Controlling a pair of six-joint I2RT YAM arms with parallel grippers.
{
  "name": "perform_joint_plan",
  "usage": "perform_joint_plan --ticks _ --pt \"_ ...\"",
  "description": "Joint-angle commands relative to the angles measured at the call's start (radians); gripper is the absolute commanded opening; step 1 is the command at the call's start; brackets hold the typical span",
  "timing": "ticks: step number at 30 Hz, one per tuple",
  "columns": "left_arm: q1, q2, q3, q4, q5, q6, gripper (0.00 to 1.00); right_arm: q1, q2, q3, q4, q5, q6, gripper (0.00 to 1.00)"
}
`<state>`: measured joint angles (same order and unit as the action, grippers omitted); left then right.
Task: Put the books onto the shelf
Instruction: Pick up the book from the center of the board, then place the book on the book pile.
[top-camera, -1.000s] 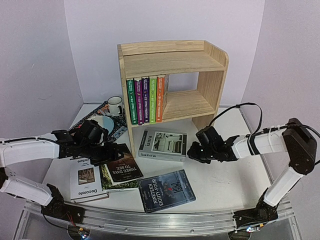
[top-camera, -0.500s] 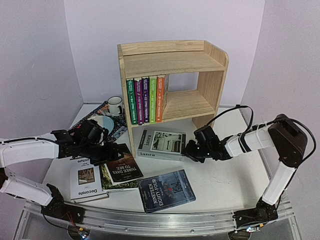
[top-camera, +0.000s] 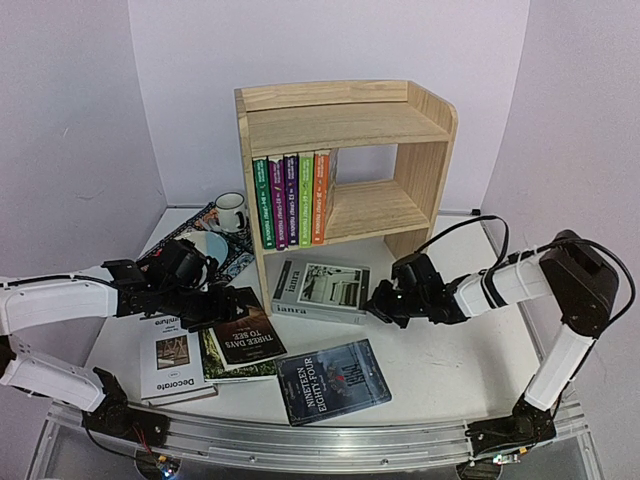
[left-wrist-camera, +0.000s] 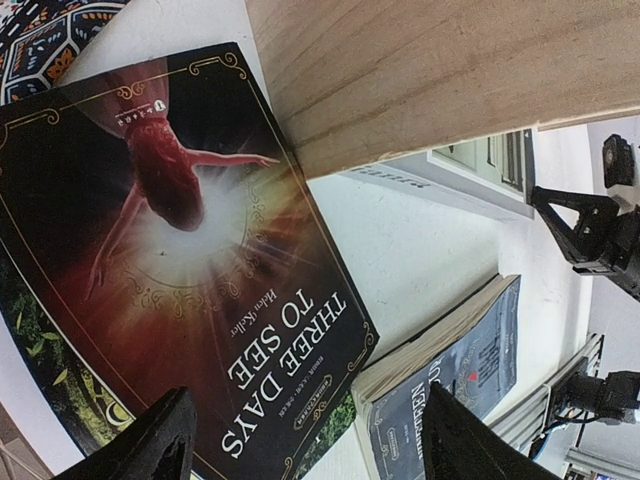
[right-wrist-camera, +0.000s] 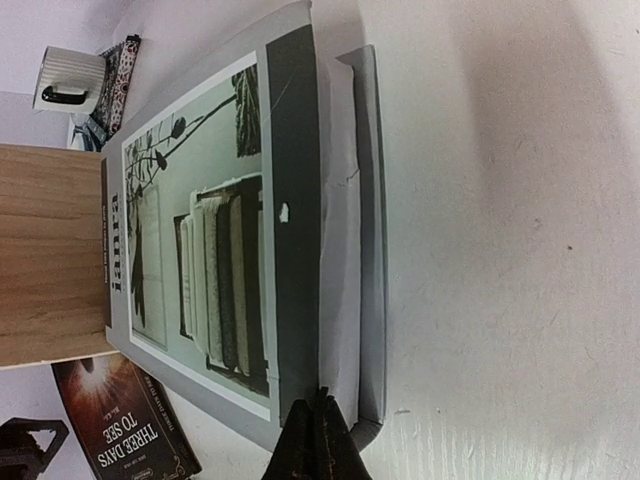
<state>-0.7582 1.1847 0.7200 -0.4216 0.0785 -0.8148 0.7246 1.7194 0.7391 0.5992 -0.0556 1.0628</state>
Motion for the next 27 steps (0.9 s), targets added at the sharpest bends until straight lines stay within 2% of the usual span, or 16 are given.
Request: perform_joint_plan --ticks 1,8,16,21,27 --pt "0.004 -0.005 0.022 0.011 0.018 0.013 0.79 -0.002 -0.14 -0.067 0.007 -0.026 0.018 0.0" --pt "0.003 -0.026 0.002 0.097 0.104 -0.01 0.81 -0.001 -0.339 -0.169 -0.095 -0.078 0.04 0.0" --pt "0.0 -0.003 -0.105 0.355 0.257 -0.108 0.78 0.055 -0.48 -0.255 -0.263 -0.192 0.107 0.0" --pt "-0.037 0.038 -0.094 0.415 0.26 -0.12 0.78 0.113 -0.603 -0.306 -0.338 -0.173 0.152 0.0" --pt "-0.097 0.135 -0.047 0.474 0.243 -0.098 0.78 0.118 -0.689 -0.307 -0.47 -0.162 0.13 0.0"
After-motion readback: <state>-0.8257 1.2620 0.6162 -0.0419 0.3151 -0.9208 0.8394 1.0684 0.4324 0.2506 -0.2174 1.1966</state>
